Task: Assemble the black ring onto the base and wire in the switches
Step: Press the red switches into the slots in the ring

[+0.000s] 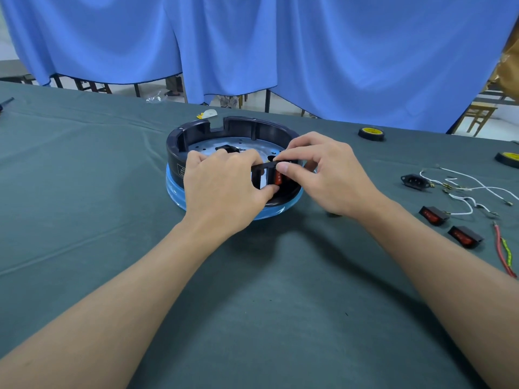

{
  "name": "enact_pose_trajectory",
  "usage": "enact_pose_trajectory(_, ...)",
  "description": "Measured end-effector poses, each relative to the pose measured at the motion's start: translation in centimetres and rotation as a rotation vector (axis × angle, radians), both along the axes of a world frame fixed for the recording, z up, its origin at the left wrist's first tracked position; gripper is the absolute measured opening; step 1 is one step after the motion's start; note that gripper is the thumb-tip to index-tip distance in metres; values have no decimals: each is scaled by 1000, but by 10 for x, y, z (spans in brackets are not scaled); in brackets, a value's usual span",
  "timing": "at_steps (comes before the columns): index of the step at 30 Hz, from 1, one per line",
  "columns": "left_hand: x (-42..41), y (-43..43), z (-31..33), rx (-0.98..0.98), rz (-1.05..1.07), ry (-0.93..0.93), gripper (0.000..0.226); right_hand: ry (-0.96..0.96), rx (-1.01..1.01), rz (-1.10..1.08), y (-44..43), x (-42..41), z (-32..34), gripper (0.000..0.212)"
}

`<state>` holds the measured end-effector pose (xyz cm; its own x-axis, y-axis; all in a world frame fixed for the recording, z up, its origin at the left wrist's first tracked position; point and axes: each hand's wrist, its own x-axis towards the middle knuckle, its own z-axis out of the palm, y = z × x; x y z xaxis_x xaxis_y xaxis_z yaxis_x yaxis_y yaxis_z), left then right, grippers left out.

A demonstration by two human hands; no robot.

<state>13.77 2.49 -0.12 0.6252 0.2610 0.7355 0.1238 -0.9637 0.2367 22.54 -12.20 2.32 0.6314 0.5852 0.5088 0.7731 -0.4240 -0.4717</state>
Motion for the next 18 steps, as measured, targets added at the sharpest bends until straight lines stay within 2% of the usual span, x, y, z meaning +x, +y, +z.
enact_pose_trajectory(5,-3,4,1,5,-45,11,35,-16,-29,76,-6,0,2,20)
enact_pose_trajectory(10,-3,3,2,-66,-61,-13,50,4,-117,154,-15,3,1,39)
enact_pose_trajectory(18,1,0,1,-74,-41,-67,46,-222,-76,31,-8,5,-11,32)
